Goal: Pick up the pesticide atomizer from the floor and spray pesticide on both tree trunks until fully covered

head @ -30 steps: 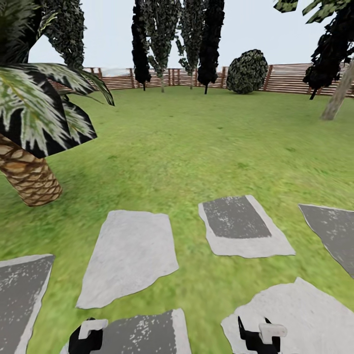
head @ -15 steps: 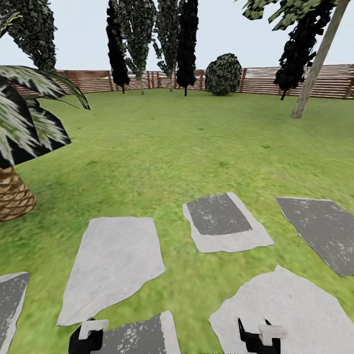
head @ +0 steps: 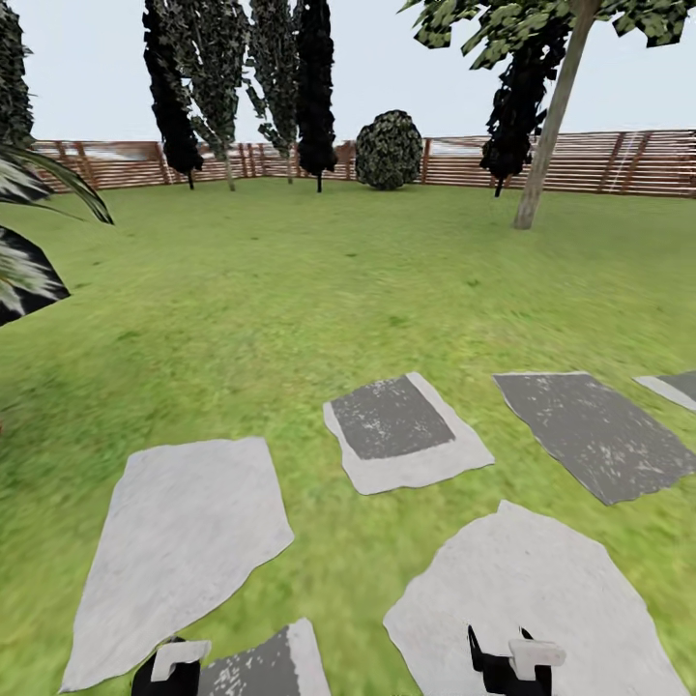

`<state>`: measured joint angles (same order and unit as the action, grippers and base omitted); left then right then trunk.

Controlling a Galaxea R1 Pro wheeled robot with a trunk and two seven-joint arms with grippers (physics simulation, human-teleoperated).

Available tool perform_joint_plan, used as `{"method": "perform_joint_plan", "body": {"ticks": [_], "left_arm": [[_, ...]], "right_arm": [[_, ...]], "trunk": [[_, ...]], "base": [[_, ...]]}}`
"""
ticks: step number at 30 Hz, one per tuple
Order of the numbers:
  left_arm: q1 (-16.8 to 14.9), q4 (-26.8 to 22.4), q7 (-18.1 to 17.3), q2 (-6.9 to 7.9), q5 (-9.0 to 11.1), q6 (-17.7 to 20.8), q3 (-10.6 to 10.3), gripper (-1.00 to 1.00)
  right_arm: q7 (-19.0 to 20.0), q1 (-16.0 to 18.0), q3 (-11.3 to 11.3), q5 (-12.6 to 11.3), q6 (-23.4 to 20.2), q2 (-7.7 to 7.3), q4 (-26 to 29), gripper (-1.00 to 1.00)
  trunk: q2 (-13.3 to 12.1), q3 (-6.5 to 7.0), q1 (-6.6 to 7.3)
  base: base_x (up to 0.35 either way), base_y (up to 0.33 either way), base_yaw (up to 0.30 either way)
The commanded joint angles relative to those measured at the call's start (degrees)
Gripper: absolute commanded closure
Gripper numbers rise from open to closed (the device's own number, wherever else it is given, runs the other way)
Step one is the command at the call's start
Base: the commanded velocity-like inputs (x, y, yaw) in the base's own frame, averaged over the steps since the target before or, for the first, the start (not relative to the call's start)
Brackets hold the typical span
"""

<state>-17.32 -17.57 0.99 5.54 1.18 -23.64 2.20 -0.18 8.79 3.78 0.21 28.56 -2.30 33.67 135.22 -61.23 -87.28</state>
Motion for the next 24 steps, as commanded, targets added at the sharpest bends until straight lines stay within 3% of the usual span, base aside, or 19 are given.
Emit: {"method": "perform_joint_plan", "body": {"ticks": [1, 24], "left_arm": [[0.0, 0.0, 0.0, 0.00, 0.0, 0.0, 0.0, 1.00], [0.2, 0.0, 0.0, 0.00, 0.0, -0.1, 0.0, 1.00]], "right_arm": [[0.0, 0.0, 0.0, 0.0, 0.0, 0.01, 0.0, -1.00], [0.0, 0.0, 0.0, 0.0, 0.0, 0.09, 0.0, -1.00]], "trunk": [[0.0, 0.03, 0.00], [0.0, 0.15, 0.00]], "base": [[0.000, 0.000, -0.292], [0.000, 0.000, -0.295]]}}
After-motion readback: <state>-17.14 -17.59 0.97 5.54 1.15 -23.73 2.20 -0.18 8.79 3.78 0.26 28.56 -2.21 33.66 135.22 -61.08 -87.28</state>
